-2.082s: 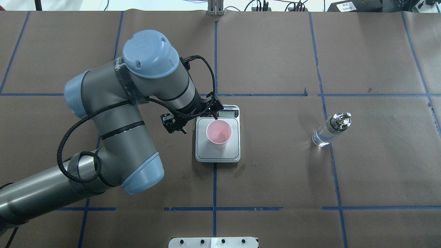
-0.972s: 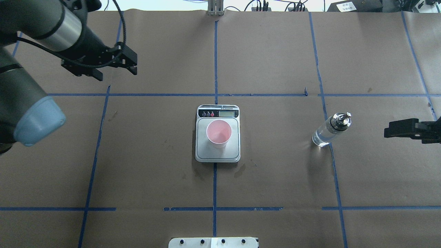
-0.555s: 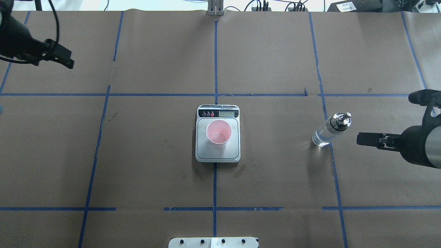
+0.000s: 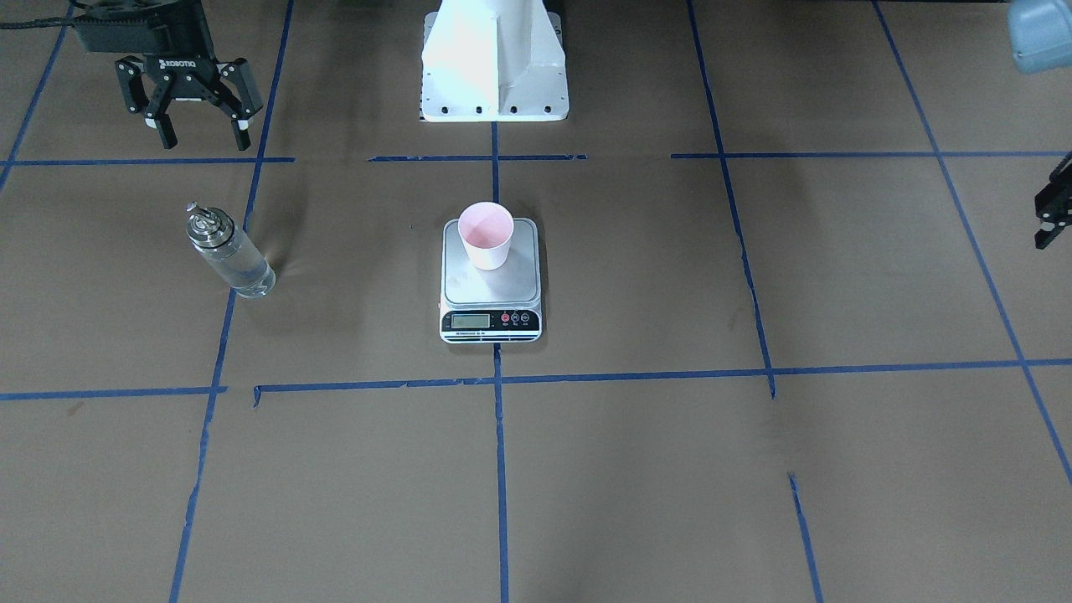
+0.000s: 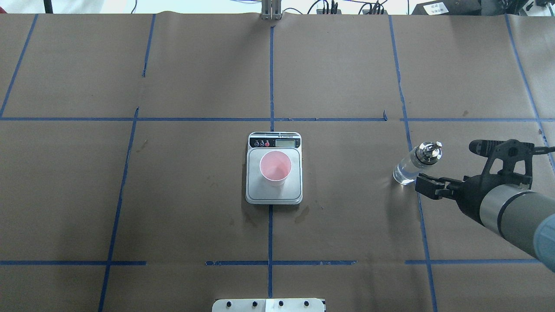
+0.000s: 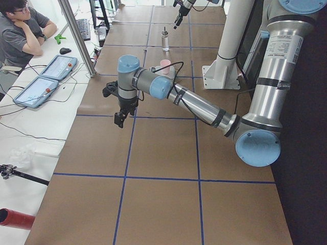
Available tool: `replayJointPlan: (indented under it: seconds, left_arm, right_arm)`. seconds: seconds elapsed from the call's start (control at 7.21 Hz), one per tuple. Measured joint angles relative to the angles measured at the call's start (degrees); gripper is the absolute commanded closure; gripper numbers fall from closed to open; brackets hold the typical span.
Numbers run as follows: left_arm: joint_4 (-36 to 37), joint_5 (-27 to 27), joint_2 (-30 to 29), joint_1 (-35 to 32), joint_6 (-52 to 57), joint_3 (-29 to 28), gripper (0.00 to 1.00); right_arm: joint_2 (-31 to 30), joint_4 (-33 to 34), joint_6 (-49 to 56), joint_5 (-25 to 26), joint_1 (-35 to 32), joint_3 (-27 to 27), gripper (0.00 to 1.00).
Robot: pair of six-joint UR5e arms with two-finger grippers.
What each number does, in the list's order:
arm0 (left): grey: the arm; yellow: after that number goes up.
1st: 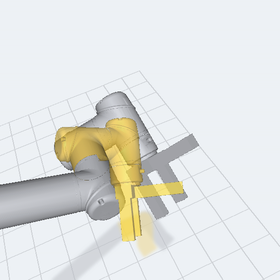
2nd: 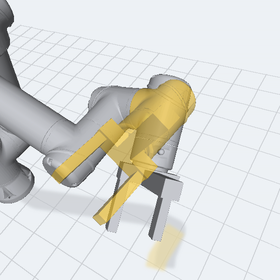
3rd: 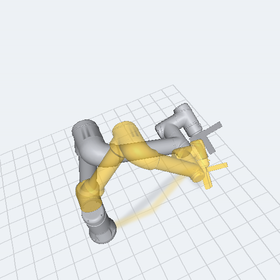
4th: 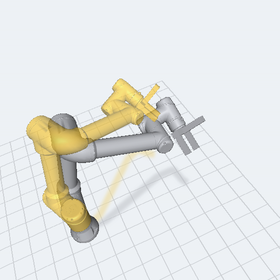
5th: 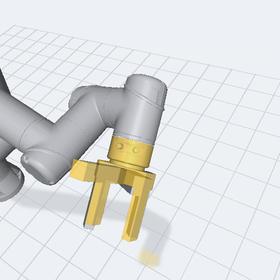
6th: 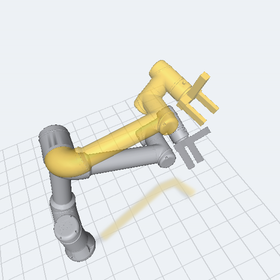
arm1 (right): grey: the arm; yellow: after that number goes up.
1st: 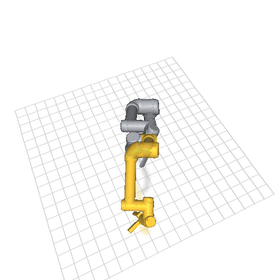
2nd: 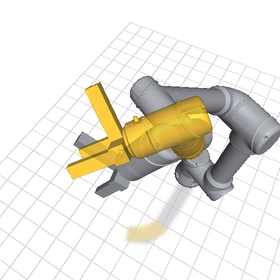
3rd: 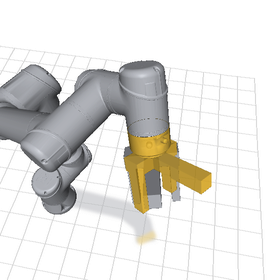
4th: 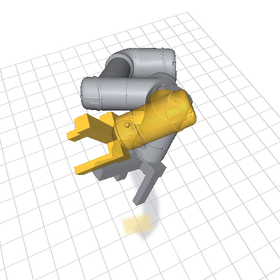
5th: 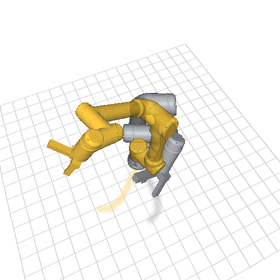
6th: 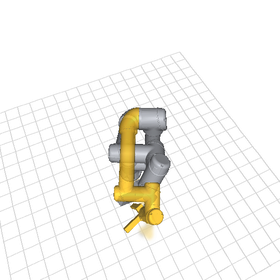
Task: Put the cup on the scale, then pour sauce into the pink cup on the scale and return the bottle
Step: 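Close the right gripper around the glass sauce bottle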
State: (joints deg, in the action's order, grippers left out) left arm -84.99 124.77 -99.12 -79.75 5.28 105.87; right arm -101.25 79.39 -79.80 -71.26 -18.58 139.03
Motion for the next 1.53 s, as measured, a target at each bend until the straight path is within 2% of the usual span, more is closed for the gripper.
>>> replayJointPlan:
  seconds: [0.28,0.42,0.56,0.83,1.25,1.53]
  left_arm:
    - [-0.2,-0.6,1.7,-0.8,7.5,-3.3,0.00]
    - [-0.2,-1.4,1.7,-0.8,9.4,-5.0,0.00]
    - [-0.2,-2.5,1.6,-0.8,10.1,-5.9,0.00]
    - [-0.1,-3.3,1.6,-0.9,10.3,-6.4,0.00]
    - [-0.1,-3.4,1.5,-1.3,10.3,-6.7,0.00]
    - [0.0,-3.5,1.5,-1.5,10.3,-7.0,0.00]
  right_arm:
    - [0.0,-3.9,-0.6,7.1,3.2,-5.0,0.00]
    - [-0.3,-8.2,-0.6,9.9,4.1,-8.6,0.00]
    - [-0.7,-12.2,-0.4,12.8,4.8,-11.6,0.00]
    - [-0.9,-15.5,-0.2,19.1,6.1,-16.0,0.00]
    - [-0.2,-23.4,0.0,24.8,7.2,-23.4,0.00]
    - [0.2,-25.3,0.1,25.9,7.5,-24.8,0.00]
